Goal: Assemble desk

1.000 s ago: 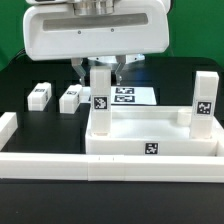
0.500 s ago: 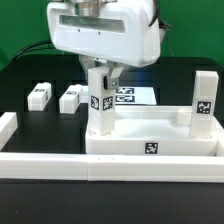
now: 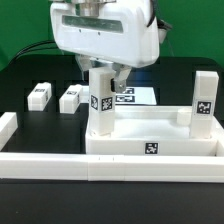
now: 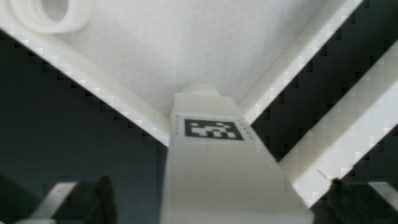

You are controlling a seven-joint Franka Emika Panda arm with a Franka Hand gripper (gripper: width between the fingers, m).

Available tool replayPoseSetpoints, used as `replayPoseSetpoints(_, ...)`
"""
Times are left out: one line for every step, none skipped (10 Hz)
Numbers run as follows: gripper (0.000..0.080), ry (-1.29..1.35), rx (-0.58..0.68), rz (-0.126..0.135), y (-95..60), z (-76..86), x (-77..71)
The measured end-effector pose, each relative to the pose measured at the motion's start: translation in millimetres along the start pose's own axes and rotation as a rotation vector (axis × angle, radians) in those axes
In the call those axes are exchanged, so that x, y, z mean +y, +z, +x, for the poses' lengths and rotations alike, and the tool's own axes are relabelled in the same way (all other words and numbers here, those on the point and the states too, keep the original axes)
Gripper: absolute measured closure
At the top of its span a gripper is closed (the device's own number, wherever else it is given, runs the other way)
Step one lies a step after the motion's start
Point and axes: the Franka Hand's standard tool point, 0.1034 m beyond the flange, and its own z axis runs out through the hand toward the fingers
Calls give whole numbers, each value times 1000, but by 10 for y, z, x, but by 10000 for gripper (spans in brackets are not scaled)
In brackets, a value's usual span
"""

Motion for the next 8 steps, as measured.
replayPoseSetpoints(186,-78,3,2,-3,0,-11)
replayPoseSetpoints(156,-202,2,2,2,2,-6)
replayPoseSetpoints(151,-278,2,1,4,1,-5)
replayPoseSetpoints(151,-350,2,1,5,2,-4)
replayPoseSetpoints(150,-417,2,1,7,3,-2)
replayPoseSetpoints(150,-569,7,-13,1,26,13)
replayPoseSetpoints(150,-732,11,-29,-1,47,15)
replayPoseSetpoints(150,-890,6,-34,16,70,22)
